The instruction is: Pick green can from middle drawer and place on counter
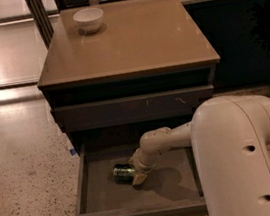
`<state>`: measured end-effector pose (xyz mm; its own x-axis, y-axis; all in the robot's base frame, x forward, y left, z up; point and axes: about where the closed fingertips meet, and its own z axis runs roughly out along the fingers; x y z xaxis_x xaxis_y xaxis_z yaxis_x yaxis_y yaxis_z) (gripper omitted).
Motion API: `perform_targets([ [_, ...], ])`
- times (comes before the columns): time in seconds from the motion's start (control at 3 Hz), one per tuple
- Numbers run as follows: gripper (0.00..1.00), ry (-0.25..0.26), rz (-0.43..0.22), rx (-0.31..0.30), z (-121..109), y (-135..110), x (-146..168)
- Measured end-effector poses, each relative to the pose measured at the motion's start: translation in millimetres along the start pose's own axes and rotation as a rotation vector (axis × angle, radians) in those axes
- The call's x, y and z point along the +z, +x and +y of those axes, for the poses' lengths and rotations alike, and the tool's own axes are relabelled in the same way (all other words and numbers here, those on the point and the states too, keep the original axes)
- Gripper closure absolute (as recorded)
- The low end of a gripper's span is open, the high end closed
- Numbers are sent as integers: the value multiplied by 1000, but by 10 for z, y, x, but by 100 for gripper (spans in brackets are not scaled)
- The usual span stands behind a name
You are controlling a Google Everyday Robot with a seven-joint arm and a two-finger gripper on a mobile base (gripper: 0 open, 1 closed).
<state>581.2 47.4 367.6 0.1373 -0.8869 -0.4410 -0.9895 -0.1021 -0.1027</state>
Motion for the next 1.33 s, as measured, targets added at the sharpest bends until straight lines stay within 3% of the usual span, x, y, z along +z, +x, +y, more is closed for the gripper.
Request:
perform_targets([
  [0.67, 100, 69, -23, -108, 209, -267, -872],
  [1.0, 100, 124, 4, -181, 245, -578, -1317],
  [1.33, 100, 156, 17, -207, 192, -688, -1531],
])
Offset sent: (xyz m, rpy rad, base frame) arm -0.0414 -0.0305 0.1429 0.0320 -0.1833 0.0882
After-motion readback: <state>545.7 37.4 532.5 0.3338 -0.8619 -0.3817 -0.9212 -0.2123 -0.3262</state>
